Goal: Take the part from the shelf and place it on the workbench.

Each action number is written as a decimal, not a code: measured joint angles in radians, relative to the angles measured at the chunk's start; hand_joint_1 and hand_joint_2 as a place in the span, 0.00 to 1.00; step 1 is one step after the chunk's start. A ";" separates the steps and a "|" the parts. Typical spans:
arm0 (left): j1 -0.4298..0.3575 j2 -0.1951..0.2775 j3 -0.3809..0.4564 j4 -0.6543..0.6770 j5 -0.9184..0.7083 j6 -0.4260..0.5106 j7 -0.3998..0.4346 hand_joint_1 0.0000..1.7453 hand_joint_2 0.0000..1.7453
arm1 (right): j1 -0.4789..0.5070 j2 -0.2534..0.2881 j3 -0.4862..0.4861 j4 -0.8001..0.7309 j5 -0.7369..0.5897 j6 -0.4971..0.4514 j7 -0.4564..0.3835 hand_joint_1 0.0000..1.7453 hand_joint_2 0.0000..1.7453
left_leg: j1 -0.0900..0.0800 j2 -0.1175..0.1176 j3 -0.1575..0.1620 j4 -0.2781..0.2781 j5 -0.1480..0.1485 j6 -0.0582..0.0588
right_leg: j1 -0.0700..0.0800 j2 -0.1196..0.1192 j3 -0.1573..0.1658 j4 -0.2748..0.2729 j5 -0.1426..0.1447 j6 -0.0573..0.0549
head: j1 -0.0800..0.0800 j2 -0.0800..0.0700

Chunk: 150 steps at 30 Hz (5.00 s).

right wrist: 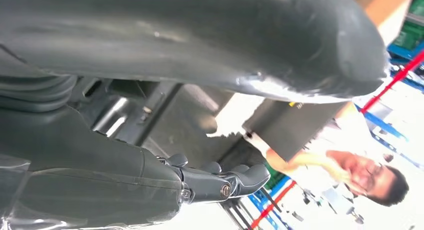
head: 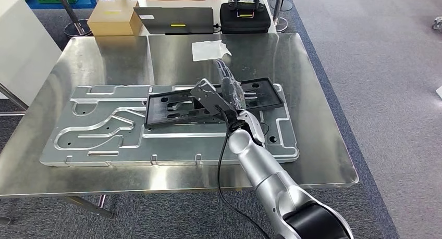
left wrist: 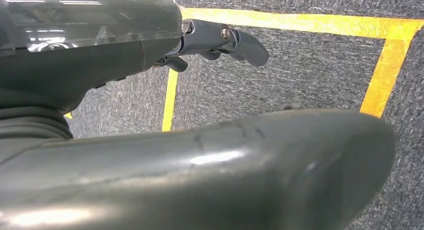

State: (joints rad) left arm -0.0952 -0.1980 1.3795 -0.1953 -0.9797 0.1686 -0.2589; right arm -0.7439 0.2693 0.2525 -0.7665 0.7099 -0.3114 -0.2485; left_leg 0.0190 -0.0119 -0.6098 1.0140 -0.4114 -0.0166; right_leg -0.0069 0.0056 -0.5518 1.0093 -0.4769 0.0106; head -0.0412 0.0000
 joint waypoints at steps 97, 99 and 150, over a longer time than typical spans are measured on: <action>0.004 -0.061 0.074 -0.001 0.067 -0.004 -0.062 0.00 0.00 | 0.991 -0.212 -0.489 -1.126 -0.297 0.047 -0.280 0.00 0.00 | -0.032 -0.032 0.024 -0.039 -0.001 0.064 | -0.005 -0.003 -0.057 0.205 -0.084 0.013 | -0.002 0.000; 0.003 -0.063 0.075 -0.001 0.074 0.001 -0.062 0.00 0.00 | 0.972 -0.214 -0.488 -1.110 -0.289 0.042 -0.277 0.00 0.00 | -0.036 -0.054 0.001 -0.033 0.016 0.061 | 0.000 0.034 0.043 0.055 -0.051 -0.007 | -0.002 0.000; 0.037 -0.025 0.014 -0.004 -0.040 0.016 -0.141 0.00 0.00 | 0.707 -0.230 -0.570 0.554 -0.081 0.086 0.301 0.00 0.00 | -0.012 0.049 0.098 -0.024 -0.099 0.038 | -0.015 -0.100 0.069 -0.005 -0.038 0.029 | -0.003 0.000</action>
State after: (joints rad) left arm -0.0583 -0.2226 1.3935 -0.1992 -1.0196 0.1848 -0.4000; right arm -0.0373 0.0395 -0.3174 -0.2121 0.6289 -0.2250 0.0523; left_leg 0.0072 0.0366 -0.5122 0.9904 -0.5108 0.0214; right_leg -0.0216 -0.0941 -0.4827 1.0039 -0.5149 0.0393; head -0.0442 0.0000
